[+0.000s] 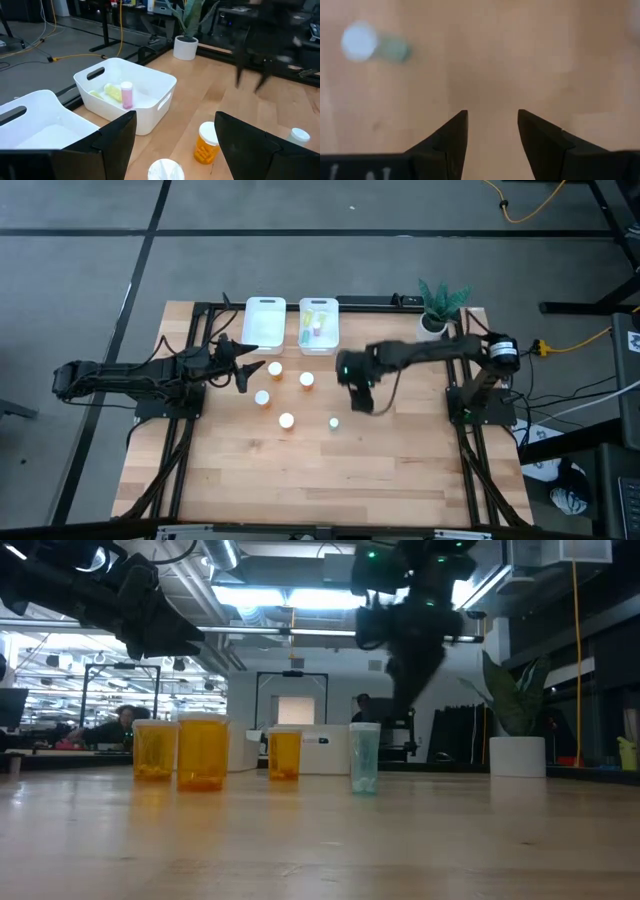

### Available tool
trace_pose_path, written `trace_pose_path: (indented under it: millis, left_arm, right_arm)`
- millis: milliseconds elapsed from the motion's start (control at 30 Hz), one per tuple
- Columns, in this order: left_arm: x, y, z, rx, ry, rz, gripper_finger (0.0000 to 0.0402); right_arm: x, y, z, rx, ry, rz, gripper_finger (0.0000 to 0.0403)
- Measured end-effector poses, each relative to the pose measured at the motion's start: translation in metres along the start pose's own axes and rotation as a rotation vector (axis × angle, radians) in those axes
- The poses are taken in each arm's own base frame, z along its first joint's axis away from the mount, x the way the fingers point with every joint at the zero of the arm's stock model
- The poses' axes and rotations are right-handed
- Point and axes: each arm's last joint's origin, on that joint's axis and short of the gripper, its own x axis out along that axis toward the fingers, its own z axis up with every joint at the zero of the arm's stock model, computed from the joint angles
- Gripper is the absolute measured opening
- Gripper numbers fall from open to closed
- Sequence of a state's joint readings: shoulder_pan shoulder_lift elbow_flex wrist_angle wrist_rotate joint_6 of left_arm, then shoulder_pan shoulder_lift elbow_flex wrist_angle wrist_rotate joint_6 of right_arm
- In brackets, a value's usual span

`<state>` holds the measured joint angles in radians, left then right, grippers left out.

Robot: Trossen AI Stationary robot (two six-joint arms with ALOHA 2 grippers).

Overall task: Pick and place medicine bottles into bin by pill shape (circle, oval)
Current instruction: Put the small blue pill bottle into the right white bin

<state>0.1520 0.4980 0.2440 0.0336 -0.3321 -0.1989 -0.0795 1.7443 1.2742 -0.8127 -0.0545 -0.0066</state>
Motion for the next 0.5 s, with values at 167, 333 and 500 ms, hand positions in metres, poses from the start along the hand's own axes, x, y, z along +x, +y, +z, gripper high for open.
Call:
trace_pose_path:
  millis: [167, 333, 500]
  left_arm:
    - [0.0, 0.0, 0.0, 0.001, 0.002, 0.0, 0.026]
    - [0.0, 0.0, 0.0, 0.0, 0.001, 0.0, 0.026]
    - [0.0, 0.0, 0.0, 0.0, 0.001, 0.0, 0.026]
  right_arm:
    - [0.027, 0.041, -0.022, -0.118, 0.031, 0.037, 0.0174]
    - [0.046, 0.068, -0.029, -0.206, -0.096, 0.071, 0.0174]
    - [0.053, 0.079, -0.025, -0.204, -0.281, 0.05, 0.0174]
